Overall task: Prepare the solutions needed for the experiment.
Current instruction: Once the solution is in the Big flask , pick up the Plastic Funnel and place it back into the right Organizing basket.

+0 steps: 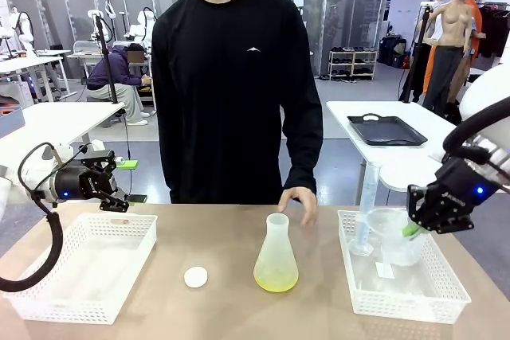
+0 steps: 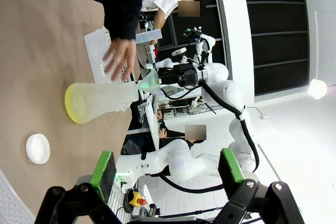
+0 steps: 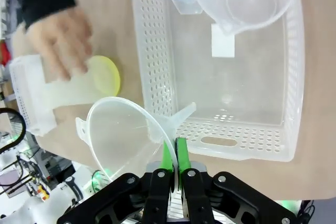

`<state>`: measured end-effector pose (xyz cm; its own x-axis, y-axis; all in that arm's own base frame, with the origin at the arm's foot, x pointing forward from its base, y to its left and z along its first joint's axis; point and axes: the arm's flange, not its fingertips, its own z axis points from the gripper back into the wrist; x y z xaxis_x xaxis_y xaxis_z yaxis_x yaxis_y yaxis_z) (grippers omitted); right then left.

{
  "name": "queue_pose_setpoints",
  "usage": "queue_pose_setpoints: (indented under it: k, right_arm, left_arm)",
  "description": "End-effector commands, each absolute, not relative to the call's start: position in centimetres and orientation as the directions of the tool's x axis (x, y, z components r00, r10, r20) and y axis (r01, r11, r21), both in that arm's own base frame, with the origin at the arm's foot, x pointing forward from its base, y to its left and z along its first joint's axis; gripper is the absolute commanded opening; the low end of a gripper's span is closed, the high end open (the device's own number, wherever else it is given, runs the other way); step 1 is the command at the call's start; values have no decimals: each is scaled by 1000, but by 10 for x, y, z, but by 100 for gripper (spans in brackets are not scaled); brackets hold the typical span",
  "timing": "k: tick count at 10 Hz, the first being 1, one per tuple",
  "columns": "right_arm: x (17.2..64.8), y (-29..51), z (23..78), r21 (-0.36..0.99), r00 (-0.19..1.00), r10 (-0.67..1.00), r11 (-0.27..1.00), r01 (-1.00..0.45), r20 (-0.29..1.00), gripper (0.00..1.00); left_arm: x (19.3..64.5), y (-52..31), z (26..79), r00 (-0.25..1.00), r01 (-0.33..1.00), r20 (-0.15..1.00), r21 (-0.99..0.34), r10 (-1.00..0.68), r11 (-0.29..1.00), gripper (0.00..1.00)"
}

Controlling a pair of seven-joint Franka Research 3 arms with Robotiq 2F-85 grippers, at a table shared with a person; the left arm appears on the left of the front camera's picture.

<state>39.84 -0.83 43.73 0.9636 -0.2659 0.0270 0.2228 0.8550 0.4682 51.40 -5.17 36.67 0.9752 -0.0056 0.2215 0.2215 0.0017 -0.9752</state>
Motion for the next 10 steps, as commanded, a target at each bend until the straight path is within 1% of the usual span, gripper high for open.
queue_pose_setpoints:
  k: [1,2,3,4,5,6,7,8,9,10]
  right_arm:
    - [406,-7,430,448,961,-273,864,228,37,0]
    - [408,-6,427,455,961,-272,863,221,48,0]
    - [410,-8,423,434,958,-286,867,244,32,24]
    - [415,-10,424,455,947,-319,850,266,44,24]
    - [416,-11,424,454,945,-326,847,277,31,43]
    - [419,-13,423,433,941,-338,852,292,31,26]
    - [422,-17,421,433,939,-343,849,301,18,63]
    - [426,-19,419,432,938,-346,847,309,9,46]
    - [435,-17,414,433,951,-307,861,267,23,83]
    - [417,-17,418,447,948,-319,851,276,23,83]
  left_arm:
    - [514,-53,369,976,219,219,-976,-5,5,100]
    - [514,-53,369,976,219,219,-976,-5,5,100]
    - [514,-53,369,976,219,219,-976,-5,5,100]
    - [514,-53,369,976,219,219,-976,-5,5,100]
    - [514,-53,369,976,219,219,-976,-5,5,100]
    - [514,-53,369,976,219,219,-976,-5,5,100]
    - [514,-53,369,976,219,219,-976,-5,5,100]
    - [514,-53,369,976,219,219,-976,-5,5,100]
    - [514,-53,369,976,219,219,-976,-5,5,100]
    - [514,-53,369,976,219,219,-976,-5,5,100]
